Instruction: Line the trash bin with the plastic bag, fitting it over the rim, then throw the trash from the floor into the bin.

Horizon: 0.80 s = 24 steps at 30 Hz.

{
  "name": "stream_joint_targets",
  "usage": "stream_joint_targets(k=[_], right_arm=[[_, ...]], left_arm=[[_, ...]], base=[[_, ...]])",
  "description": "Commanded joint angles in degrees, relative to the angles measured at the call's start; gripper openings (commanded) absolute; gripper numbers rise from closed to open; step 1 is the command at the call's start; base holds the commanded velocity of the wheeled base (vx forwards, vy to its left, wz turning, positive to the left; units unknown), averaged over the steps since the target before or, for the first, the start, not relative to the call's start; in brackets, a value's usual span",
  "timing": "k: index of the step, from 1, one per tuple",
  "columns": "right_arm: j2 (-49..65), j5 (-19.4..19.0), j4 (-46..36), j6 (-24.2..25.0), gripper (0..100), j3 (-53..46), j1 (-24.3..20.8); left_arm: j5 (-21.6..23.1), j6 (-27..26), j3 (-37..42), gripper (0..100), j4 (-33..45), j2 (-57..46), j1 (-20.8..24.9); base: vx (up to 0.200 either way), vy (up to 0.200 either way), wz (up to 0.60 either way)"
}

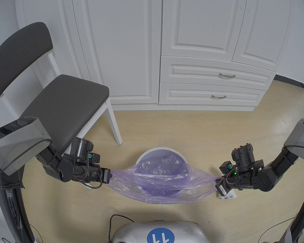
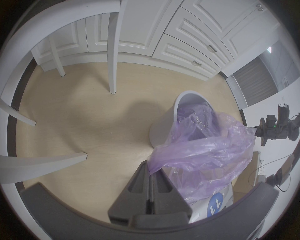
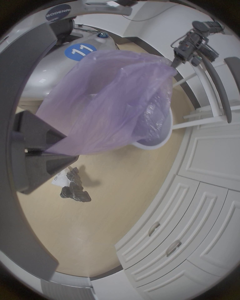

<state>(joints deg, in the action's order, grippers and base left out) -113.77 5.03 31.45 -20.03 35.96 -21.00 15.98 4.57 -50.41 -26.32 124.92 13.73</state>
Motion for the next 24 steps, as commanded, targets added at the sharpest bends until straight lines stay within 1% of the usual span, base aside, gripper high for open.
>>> stream_joint_targets(k=[1, 3, 7, 8, 12, 15, 18, 20, 21, 22, 23, 24], right_arm=[[2.15, -1.78, -2.36, -1.50, 0, -0.28, 0.00], [1.19, -2.05, -3.41, -1.59, 0, 0.51, 0.00], [-2.68, -2.05, -2.62, -0.98, 0, 2.01, 0.09], [-4.70, -2.05, -2.62, -0.89, 0, 2.97, 0.00], [-9.62, -1.52, -0.78, 0.25, 0, 4.64, -0.70], [-12.35, -1.43, 2.39, 1.75, 0, 4.56, -1.58], [-14.37, -1.43, 5.02, 2.10, 0, 4.64, -1.85], [-15.78, -1.43, 7.75, 2.10, 0, 4.47, -1.94], [-16.74, -1.34, 9.42, 2.10, 0, 4.29, -1.94], [-16.83, -1.34, 9.59, 2.10, 0, 4.29, -1.94], [-17.36, -1.34, 10.65, 2.01, 0, 3.85, -1.94], [-17.36, -1.34, 10.65, 2.01, 0, 3.76, -1.85]], left_arm=[[1.24, -1.50, 0.22, 0, 1.89, -2.13, -1.33], [1.77, -1.67, 0.13, 0, 2.33, -1.78, -1.33], [1.77, -1.67, -0.30, 0, 1.62, 0.68, -0.81], [1.51, -1.67, -0.92, 0, 1.18, 3.05, -0.46], [1.33, -1.41, -2.41, 0, -0.84, 6.74, -0.28], [1.07, -0.88, -2.41, 0, -4.18, 8.68, -0.37], [0.89, -0.35, -1.97, 0, -7.87, 9.91, -0.19], [0.19, 0.17, -1.71, 0, -11.03, 11.14, 0.34], [-0.95, 0.53, -1.54, 0, -13.32, 12.02, 0.78], [-0.95, 0.53, -1.54, 0, -13.32, 12.02, 0.78], [-2.27, 1.05, -1.36, 0, -15.60, 12.72, 0.86], [-2.45, 1.32, -1.18, 0, -16.13, 12.72, 0.86]], base=[[0.000, 0.000, 0.00], [0.000, 0.000, 0.00], [0.000, 0.000, 0.00], [0.000, 0.000, 0.00], [0.000, 0.000, 0.00], [0.000, 0.000, 0.00], [0.000, 0.000, 0.00], [0.000, 0.000, 0.00], [0.000, 0.000, 0.00], [0.000, 0.000, 0.00], [0.000, 0.000, 0.00], [0.000, 0.000, 0.00]])
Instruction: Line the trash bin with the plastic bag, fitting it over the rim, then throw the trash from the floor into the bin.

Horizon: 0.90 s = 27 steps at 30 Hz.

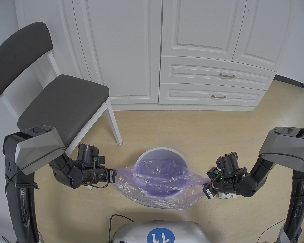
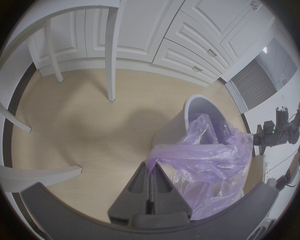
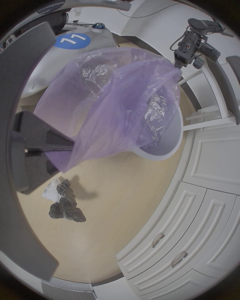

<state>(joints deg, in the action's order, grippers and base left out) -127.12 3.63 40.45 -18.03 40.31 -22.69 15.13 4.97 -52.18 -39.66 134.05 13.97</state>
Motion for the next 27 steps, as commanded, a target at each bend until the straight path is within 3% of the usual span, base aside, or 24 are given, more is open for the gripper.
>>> stream_joint_targets(k=[1, 5, 6, 11, 15, 16, 18, 22, 24, 27], right_arm=[[-4.01, 0.06, 1.65, -0.08, 0, -0.68, -0.08], [-2.95, -0.12, 1.74, -0.43, 0, -0.85, 0.71], [-2.16, -0.29, 1.74, -0.60, 100, -1.12, 1.07], [1.44, -0.82, 1.39, -1.83, 100, -2.52, 2.21], [4.16, -5.65, 0.77, -1.92, 100, -3.84, 3.70], [4.25, -11.81, -0.19, -2.10, 100, -3.84, 5.72], [2.67, -20.42, -1.51, -3.50, 100, -3.31, 9.50], [-3.66, -36.15, -0.55, -12.64, 100, -1.82, 17.59], [-4.45, -40.90, 0.16, -14.49, 100, -1.64, 19.26], [-1.99, -42.13, 1.30, -13.43, 100, -2.52, 19.26]], left_arm=[[-1.68, 1.18, 1.02, 0, -3.76, 3.41, 0.44], [-1.42, 1.18, 1.73, 0, -5.26, 2.18, 0.27], [-1.33, 1.18, 2.08, 0, -5.52, 1.57, 0.27], [-1.24, 1.27, 3.04, 0, -6.75, -0.19, 0.27], [-1.24, 2.06, 3.13, 0, -6.84, -1.25, 0.62], [-1.24, 2.58, 3.22, 0, -6.84, -1.51, 0.80], [-1.24, 2.76, 3.48, 0, -6.93, -1.42, 0.97], [-1.24, 2.85, 3.48, 0, -6.93, -1.33, 1.23], [-1.15, 2.94, 3.13, 0, -6.93, -1.33, 1.23], [-1.24, 2.94, 3.04, 0, -6.93, -1.33, 1.15]], base=[[0.000, 0.000, 0.00], [0.000, 0.000, 0.00], [0.000, 0.000, 0.00], [0.000, 0.000, 0.00], [0.000, 0.000, 0.00], [0.000, 0.000, 0.00], [0.000, 0.000, 0.00], [0.000, 0.000, 0.00], [0.000, 0.000, 0.00], [0.000, 0.000, 0.00]])
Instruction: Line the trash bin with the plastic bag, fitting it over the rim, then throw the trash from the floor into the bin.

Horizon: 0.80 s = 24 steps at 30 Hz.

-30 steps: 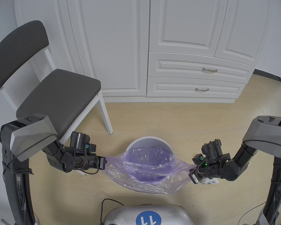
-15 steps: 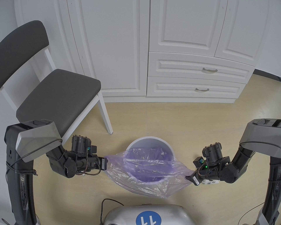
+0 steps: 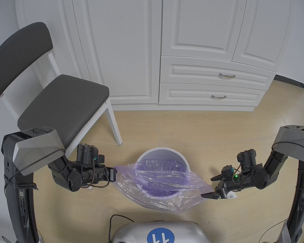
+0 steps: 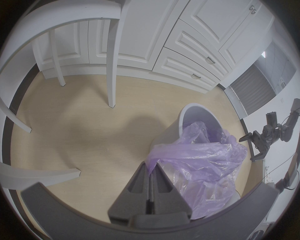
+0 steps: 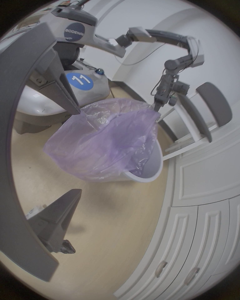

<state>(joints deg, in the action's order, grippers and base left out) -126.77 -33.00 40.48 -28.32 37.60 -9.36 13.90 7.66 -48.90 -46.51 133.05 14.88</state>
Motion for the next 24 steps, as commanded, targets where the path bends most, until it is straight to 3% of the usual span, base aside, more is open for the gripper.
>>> stream_joint_targets(k=[1, 3, 6, 7, 8, 10, 12, 16, 17, 20, 24], right_arm=[[0.38, -5.41, 1.44, -2.09, 100, -0.86, 5.14], [3.64, -3.74, 1.53, -0.16, 100, -1.65, 2.51], [7.50, 6.11, 2.58, 5.38, 100, -2.70, -3.47], [7.68, 6.72, 2.76, 5.73, 100, -2.79, -3.91], [8.82, 13.66, 6.45, 11.00, 100, -3.76, -9.01], [9.08, 20.61, 12.95, 16.63, 100, -5.52, -14.90], [9.08, 25.79, 19.10, 19.18, 100, -7.80, -20.34], [9.08, 26.06, 19.46, 19.18, 100, -7.89, -20.61], [8.12, 29.04, 19.98, 17.42, 100, -5.52, -28.17], [6.36, 29.31, 19.90, 16.19, 100, -4.37, -31.07], [1.61, 30.89, 20.42, 16.54, 100, -2.70, -31.42]], left_arm=[[-0.10, 0.25, -0.32, 0, -0.07, -0.33, 0.32], [-0.27, 0.25, -0.32, 0, 0.01, -0.42, 0.32], [-0.36, 0.25, -0.50, 0, 0.01, -0.42, 0.32], [-0.36, 0.25, -0.50, 0, 0.01, -0.42, 0.32], [-0.36, 0.25, -0.59, 0, 0.01, -0.33, 0.32], [-0.36, 0.25, -0.50, 0, 0.01, -0.33, 0.32], [-0.36, 0.25, -0.32, 0, 0.01, -0.33, 0.32], [-0.36, 0.25, -0.32, 0, 0.01, -0.42, 0.32], [-0.36, 0.17, -0.59, 0, 0.01, 0.02, 0.32], [-0.36, 0.17, -0.59, 0, -0.07, -0.25, 0.23], [-0.45, 0.08, -0.32, 0, -0.07, -0.68, 0.23]], base=[[0.000, 0.000, 0.00], [0.000, 0.000, 0.00], [0.000, 0.000, 0.00], [0.000, 0.000, 0.00], [0.000, 0.000, 0.00], [0.000, 0.000, 0.00], [0.000, 0.000, 0.00], [0.000, 0.000, 0.00], [0.000, 0.000, 0.00], [0.000, 0.000, 0.00], [0.000, 0.000, 0.00]])
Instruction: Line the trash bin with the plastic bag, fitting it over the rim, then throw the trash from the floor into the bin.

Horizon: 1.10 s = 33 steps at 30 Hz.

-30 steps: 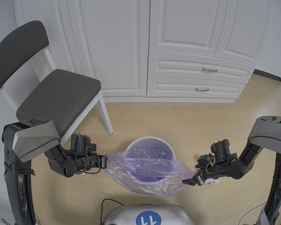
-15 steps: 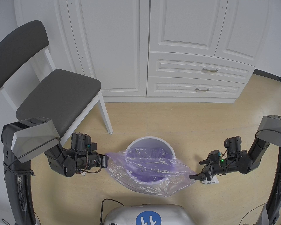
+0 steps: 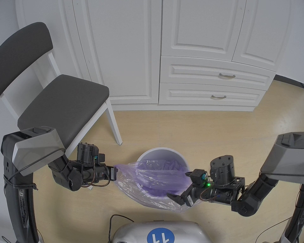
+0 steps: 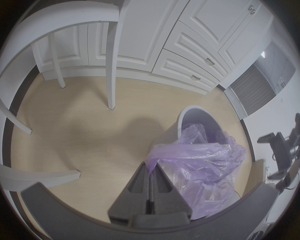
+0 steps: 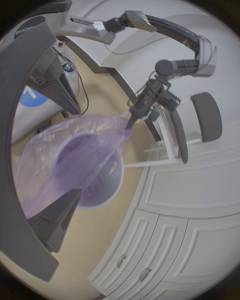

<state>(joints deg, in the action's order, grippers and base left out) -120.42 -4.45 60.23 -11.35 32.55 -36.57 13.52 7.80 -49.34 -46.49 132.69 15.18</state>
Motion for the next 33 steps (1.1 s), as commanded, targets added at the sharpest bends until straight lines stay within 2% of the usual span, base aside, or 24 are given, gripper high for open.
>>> stream_joint_targets(k=[1, 7, 9, 14, 15, 26, 27, 33], right_arm=[[-6.23, 2.52, 0.76, -0.43, 100, 3.05, -3.86], [-13.09, 2.43, 1.55, 0.54, 100, 8.23, -2.01], [-14.23, 2.60, 3.57, 2.21, 100, 9.02, -1.57], [-15.11, 2.60, 4.19, 2.74, 100, 10.52, 0.27], [-15.37, 2.60, 4.19, 2.74, 100, 10.78, 0.62], [-16.87, 1.99, 4.63, 2.56, 100, 13.51, 4.05], [-16.78, 1.99, 4.63, 2.65, 0, 13.59, 4.05], [-16.16, 2.43, 5.86, 3.53, 0, 15.18, 4.84]], left_arm=[[-0.16, -0.07, 0.12, 0, -0.09, -0.33, -0.06], [-0.16, -0.16, 0.03, 0, -0.09, -0.33, -0.24], [-0.16, -0.16, -0.15, 0, -0.09, -0.16, -0.15], [-0.16, -0.16, -0.32, 0, 0.00, -0.16, -0.06], [-0.16, -0.16, -0.32, 100, 0.18, -0.24, -0.06], [-0.16, -0.24, -0.32, 100, 0.09, -0.33, 0.56], [-0.16, -0.24, -0.41, 100, 0.09, -0.33, 0.64], [-0.16, -0.16, -0.76, 100, -0.09, -0.51, 0.64]], base=[[0.000, 0.000, 0.00], [0.000, 0.000, 0.00], [0.000, 0.000, 0.00], [0.000, 0.000, 0.00], [0.000, 0.000, 0.00], [0.000, 0.000, 0.00], [0.000, 0.000, 0.00], [0.000, 0.000, 0.00]])
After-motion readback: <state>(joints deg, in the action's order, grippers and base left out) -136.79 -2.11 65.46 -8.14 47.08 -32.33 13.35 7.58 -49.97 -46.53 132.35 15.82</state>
